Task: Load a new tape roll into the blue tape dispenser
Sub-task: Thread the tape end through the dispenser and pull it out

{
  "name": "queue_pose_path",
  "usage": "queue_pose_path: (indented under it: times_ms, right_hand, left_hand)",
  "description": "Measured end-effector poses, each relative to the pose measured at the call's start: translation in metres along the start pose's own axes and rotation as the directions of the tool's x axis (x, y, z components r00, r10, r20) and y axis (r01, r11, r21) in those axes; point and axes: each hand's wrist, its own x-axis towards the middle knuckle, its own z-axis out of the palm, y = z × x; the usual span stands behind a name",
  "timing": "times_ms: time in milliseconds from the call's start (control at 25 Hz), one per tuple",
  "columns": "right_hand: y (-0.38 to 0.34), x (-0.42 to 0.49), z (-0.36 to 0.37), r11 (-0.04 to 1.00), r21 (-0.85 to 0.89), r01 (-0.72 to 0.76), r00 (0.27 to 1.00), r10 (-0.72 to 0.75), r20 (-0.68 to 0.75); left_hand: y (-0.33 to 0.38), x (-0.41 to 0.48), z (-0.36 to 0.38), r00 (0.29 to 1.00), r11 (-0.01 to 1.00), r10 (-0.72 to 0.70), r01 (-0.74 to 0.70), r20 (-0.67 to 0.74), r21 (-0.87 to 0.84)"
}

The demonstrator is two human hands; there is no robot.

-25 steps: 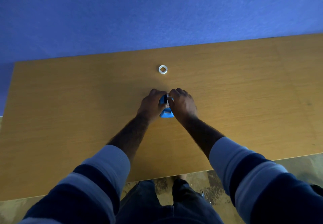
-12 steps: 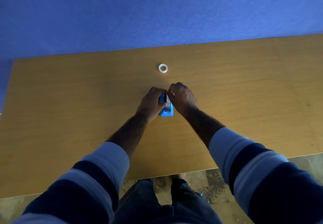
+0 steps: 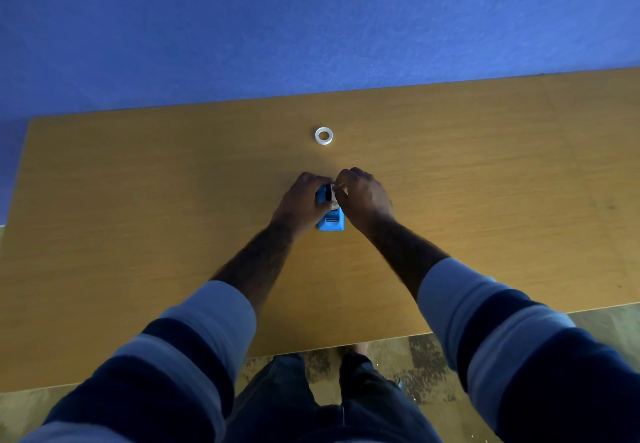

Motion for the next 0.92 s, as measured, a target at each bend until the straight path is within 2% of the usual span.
queue_pose_path:
  times_ms: [200, 720, 920]
  right_hand:
    - [0.001, 0.013, -0.002, 0.999, 0.023, -0.043, 0.998, 0.042, 0.055]
    - [0.004, -0.024, 0.003, 0.998, 0.052, 0.022, 0.999, -0.023, 0.024]
    - [0.01, -0.006, -0.004, 0.997, 0.076, -0.002, 0.993, -0.007, 0.116]
  left_hand:
    - [-0.002, -0.004, 0.003, 0.999, 1.0, 0.002, -0.002, -0.037, 0.007]
    - [-0.003, 0.005, 0.003, 1.0, 0.998, 0.001, 0.0, -0.016, 0.062]
    - [-0.001, 0.004, 0.002, 1.0, 0.999, -0.006, 0.007, -0.013, 0.05]
